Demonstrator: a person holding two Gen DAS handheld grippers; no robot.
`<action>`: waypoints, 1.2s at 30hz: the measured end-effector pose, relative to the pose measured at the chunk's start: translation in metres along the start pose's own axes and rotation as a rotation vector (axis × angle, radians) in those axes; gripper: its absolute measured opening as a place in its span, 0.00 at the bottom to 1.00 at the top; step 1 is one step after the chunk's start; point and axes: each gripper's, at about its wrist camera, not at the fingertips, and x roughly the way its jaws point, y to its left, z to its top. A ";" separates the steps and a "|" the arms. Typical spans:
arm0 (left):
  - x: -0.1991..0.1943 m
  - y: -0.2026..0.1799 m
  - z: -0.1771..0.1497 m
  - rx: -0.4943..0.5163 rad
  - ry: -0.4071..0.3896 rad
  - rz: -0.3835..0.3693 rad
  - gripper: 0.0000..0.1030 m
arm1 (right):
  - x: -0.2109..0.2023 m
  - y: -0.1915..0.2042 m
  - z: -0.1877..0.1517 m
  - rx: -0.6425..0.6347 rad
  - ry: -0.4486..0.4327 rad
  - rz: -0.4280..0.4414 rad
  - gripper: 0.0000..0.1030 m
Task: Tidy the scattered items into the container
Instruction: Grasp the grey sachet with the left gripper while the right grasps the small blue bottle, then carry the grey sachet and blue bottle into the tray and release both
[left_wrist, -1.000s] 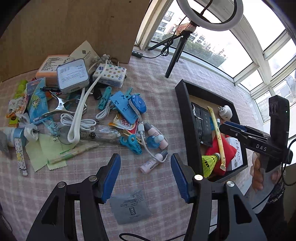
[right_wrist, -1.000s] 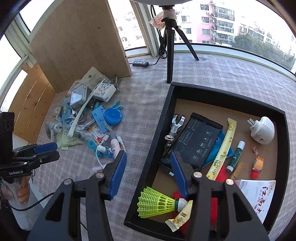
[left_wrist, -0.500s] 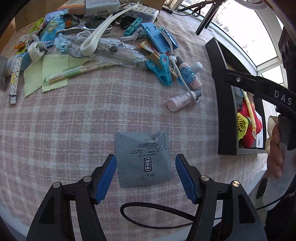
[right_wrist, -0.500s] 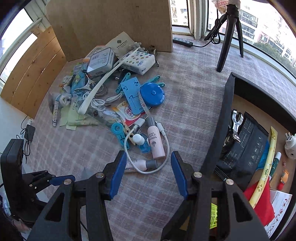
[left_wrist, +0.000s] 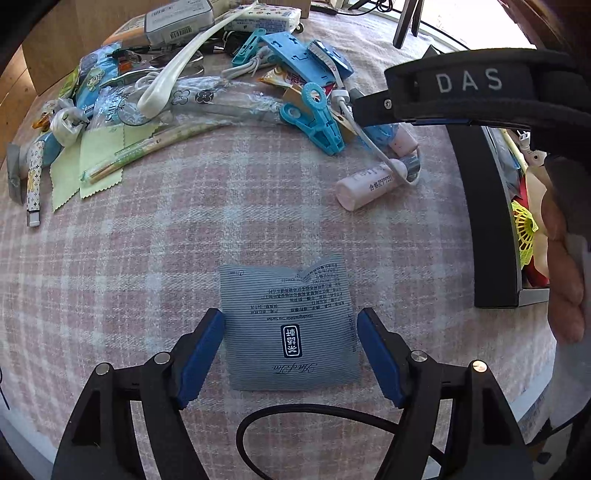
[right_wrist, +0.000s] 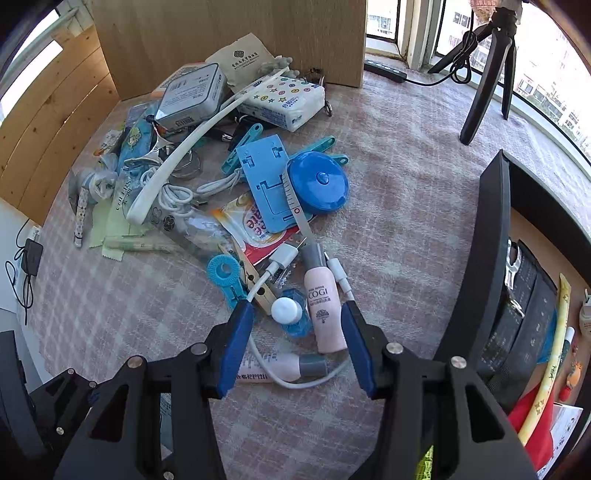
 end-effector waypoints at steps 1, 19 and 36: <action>0.000 -0.001 0.000 -0.001 -0.003 0.002 0.67 | 0.000 -0.001 0.001 0.001 -0.003 0.004 0.46; -0.013 0.033 -0.003 -0.080 -0.030 -0.084 0.37 | -0.017 -0.009 0.003 0.035 -0.040 0.049 0.17; -0.064 0.028 0.042 -0.062 -0.130 -0.146 0.36 | -0.104 -0.065 -0.006 0.175 -0.177 0.099 0.17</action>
